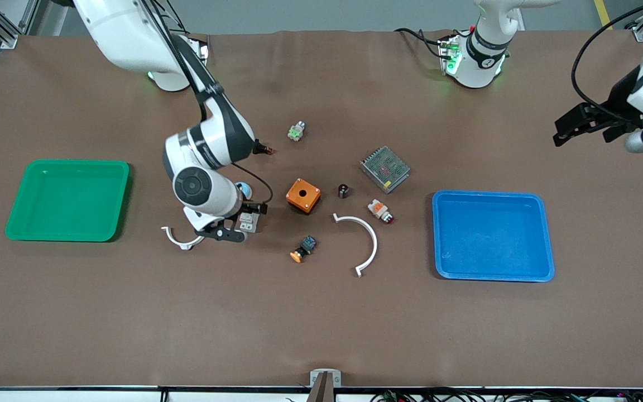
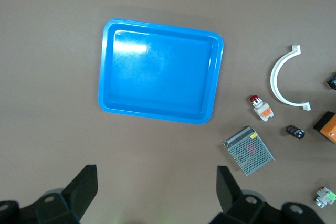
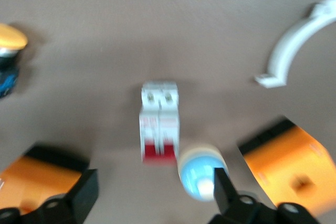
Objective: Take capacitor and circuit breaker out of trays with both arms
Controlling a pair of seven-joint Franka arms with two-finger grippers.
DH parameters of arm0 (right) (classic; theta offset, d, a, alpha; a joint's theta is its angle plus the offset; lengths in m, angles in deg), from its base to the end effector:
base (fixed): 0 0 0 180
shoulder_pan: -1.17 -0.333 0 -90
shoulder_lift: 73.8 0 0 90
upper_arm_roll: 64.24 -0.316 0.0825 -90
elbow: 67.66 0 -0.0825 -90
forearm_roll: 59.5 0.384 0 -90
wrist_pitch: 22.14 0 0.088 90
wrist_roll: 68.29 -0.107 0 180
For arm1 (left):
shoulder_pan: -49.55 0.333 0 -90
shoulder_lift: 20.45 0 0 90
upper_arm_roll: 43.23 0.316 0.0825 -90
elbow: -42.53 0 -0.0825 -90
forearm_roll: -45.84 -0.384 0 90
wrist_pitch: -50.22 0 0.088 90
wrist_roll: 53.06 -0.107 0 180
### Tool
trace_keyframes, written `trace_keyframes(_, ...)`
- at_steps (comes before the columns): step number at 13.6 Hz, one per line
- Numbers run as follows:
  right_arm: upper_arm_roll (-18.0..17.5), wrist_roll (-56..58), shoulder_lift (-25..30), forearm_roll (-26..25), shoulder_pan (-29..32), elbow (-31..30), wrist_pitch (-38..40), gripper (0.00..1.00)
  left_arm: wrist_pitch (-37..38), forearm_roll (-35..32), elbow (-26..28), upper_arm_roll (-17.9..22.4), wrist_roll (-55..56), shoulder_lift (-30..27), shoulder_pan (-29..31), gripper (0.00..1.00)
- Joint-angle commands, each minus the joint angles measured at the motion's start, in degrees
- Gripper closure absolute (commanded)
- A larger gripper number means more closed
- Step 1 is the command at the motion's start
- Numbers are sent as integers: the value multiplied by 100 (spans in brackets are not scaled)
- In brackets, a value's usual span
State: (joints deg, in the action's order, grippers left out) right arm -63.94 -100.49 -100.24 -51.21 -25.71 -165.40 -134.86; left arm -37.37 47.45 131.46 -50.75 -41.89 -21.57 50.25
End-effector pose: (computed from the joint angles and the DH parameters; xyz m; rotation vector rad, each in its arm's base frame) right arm 0.5716 0.2967 0.3099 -3.0981 0.2595 0.3674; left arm 0.5402 -0.0685 0.6403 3.1148 0.1166 -0.0124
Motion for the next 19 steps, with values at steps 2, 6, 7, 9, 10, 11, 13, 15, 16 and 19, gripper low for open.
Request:
trace_keyframes(2, 75, 65, 1612, 94, 296, -299, 1486, 0, 102, 15, 28, -13, -124, -72, 62, 0)
trace_keyframes(6, 75, 905, 2958, 94, 1024, -1052, 2035, 0, 103, 50, 1, -13, -124, -46, 62, 0)
trace_keyframes(7, 84, 1144, 3187, 94, 1288, -1202, 2087, 0, 103, 67, 1, -13, -124, -46, 62, 0)
trace_keyframes(9, 84, 1889, 3338, 25, 1885, -1213, 2298, 0, 120, 59, 1, -13, -133, -55, 62, 0)
trace_keyframes(10, 84, 2285, 3365, -37, 2184, -1195, 2307, 0, 137, 7, 1, -4, -141, -72, 62, 0)
trace_keyframes(11, 84, 2524, 3365, -142, 2396, -1160, 2307, 0, 207, 15, 1, 40, -254, -107, 71, 0)
trace_keyframes(13, 84, 2885, 3347, -379, 2757, -994, 2299, 0, 261, 6, 1, 40, -527, -151, 272, 0)
trace_keyframes(15, 84, 3044, 3330, -503, 2907, -783, 2299, 0, 375, 6, 10, 49, -625, -178, 317, 0)
trace_keyframes(16, 75, 3053, 3321, -625, 2934, -634, 2299, 0, 375, -3, 10, 49, -625, -187, 317, 0)
trace_keyframes(19, 84, 3071, 3277, -697, 2960, -247, 2299, 0, 375, -257, 10, -21, -537, -187, 291, 0)
